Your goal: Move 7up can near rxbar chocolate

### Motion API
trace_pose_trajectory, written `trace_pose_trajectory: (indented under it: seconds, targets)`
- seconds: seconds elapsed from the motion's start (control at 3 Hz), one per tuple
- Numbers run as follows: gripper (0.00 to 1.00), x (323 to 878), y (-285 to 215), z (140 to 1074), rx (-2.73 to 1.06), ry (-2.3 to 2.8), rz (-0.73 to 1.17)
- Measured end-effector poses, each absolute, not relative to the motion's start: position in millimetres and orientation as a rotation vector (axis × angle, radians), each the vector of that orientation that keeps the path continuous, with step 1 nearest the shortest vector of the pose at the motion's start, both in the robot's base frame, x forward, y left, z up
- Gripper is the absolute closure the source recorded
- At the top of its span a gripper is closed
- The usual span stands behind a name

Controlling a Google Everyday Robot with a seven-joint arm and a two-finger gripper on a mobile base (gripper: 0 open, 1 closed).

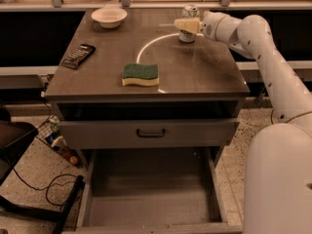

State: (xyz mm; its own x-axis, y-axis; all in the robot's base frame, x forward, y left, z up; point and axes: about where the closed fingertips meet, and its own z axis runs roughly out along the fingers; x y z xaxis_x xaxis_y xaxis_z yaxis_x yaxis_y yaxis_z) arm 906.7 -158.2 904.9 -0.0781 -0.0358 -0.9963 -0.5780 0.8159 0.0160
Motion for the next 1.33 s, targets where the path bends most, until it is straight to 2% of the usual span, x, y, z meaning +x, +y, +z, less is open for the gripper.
trace_pose_trajectory:
  seconds: [1.0, 1.33]
  targets:
    - [0.90, 908.5, -148.0, 901.4, -0.505, 1.604, 0.492]
    - [1.00, 909.1, -145.3, 900.7, -0.507, 1.605, 0.495]
